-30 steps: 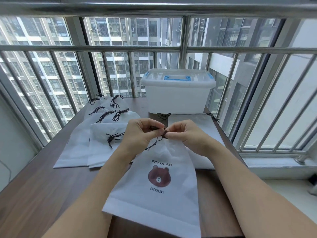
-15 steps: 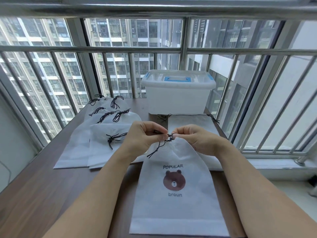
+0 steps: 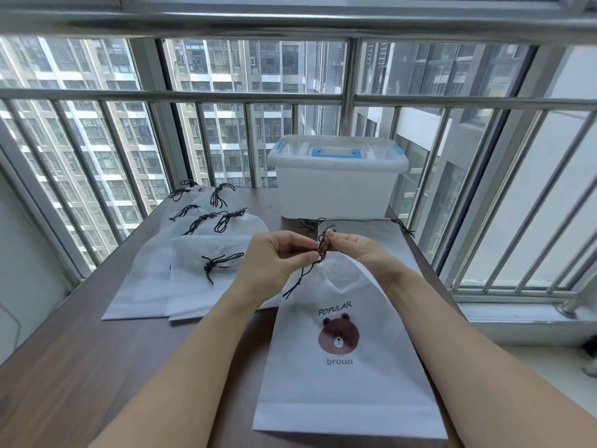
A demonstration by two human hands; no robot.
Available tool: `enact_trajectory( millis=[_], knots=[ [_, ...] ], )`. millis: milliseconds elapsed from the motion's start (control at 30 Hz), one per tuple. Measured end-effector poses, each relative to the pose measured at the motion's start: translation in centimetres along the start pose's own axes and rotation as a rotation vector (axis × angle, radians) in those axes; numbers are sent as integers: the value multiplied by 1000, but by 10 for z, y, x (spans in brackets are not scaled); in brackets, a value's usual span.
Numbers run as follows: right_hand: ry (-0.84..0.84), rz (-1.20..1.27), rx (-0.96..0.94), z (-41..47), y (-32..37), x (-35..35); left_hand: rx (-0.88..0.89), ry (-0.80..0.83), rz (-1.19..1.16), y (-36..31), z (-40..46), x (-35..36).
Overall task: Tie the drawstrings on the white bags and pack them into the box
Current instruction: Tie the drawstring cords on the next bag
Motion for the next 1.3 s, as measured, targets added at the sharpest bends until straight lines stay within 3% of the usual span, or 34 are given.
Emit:
enact_trajectory(
  millis=[233, 400, 633, 867, 1000, 1300],
  knots=[
    [17, 287, 132, -2, -12, 3, 29, -47, 26, 0, -1, 3],
    [72, 249, 212, -4, -11, 6, 68, -23, 5, -5, -5, 4],
    [19, -366, -34, -2, 7, 1, 64, -29, 122, -3, -4, -1],
    [53, -824, -249, 3, 28, 4, -243, 49, -80, 13, 3, -3],
    [103, -1082, -352, 6, 30, 11, -273, 33, -37, 18, 5, -6],
    [186, -1377, -371, 8, 33, 33, -229, -19, 100, 16, 7, -12]
  ],
)
Point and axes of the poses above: each hand's wrist, its own z-axis towards the middle knuckle, its own x-axis out of the palm, y = z × x, the point moved 7 cm from there along z, towards the middle knuckle, and after that the axes turned 13 degrees about -x, right-handed, at the moved point
